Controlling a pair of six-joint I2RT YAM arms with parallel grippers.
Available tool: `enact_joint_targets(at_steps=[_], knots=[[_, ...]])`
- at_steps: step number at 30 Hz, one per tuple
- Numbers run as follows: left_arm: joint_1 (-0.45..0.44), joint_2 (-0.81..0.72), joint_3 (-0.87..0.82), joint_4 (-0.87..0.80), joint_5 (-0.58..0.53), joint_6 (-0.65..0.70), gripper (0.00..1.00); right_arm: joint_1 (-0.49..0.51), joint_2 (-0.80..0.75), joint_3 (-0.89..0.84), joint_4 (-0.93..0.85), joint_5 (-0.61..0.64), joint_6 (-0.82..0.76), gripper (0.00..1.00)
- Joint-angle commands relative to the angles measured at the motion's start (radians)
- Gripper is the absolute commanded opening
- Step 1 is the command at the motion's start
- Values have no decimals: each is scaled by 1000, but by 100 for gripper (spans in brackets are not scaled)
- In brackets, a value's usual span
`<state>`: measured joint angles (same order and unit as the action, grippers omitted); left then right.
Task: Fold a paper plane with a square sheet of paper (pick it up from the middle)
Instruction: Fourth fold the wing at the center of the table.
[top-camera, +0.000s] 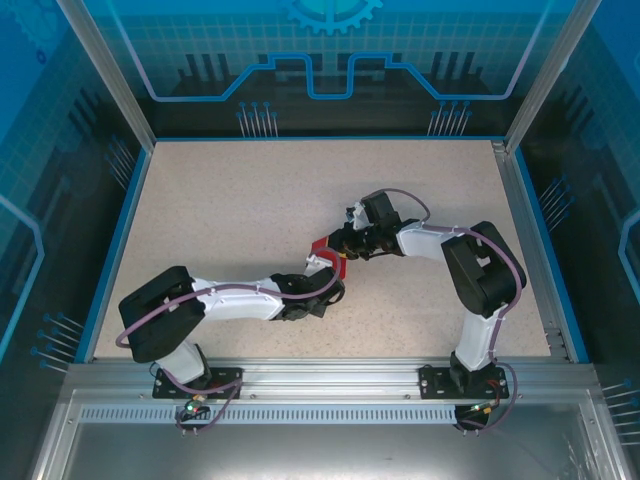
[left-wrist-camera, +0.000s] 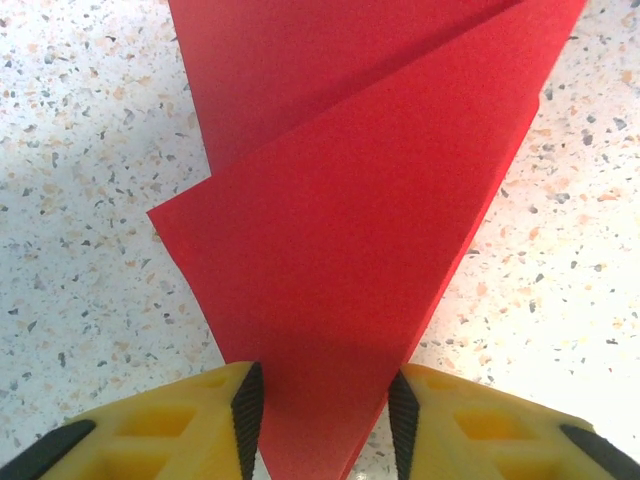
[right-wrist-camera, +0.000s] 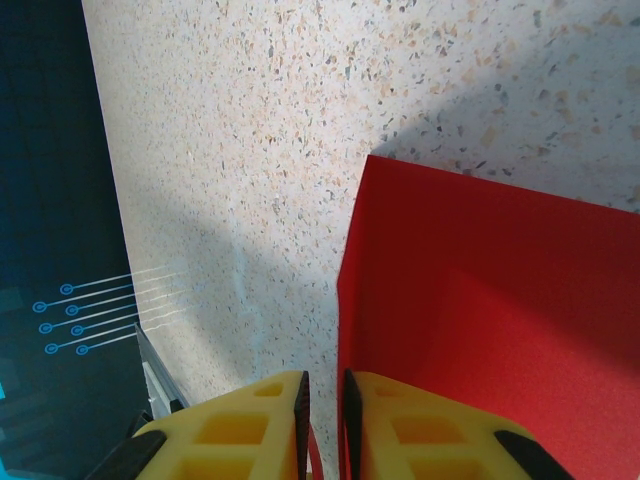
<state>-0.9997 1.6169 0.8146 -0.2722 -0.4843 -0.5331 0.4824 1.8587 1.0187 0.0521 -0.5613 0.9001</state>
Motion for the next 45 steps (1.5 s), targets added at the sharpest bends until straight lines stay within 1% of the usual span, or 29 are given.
enact_joint_targets(at_steps=[1,16,17,19,23,30,36,45], knots=[[-7,-8,-12,1,-19,-5,37,-10,18,15,-16,-13,-9,20],[-7,8,-7,7,-7,-4,28,-10,16,18,-22,-11,-11,19],[-7,8,-7,8,-5,-2,29,-10,17,18,-23,-11,-11,19],[-7,9,-5,3,-7,-6,34,-10,16,18,-26,-9,-13,17],[-5,4,-19,-3,-15,-20,37,-10,18,17,-27,-10,-15,15],[-4,14,-18,-8,-16,-25,37,-10,17,18,-26,-11,-13,14],[-4,8,-18,-2,-16,-24,33,-11,14,18,-27,-12,-14,14],[-4,-2,-23,26,9,2,19,-10,22,20,-37,-6,-14,15]])
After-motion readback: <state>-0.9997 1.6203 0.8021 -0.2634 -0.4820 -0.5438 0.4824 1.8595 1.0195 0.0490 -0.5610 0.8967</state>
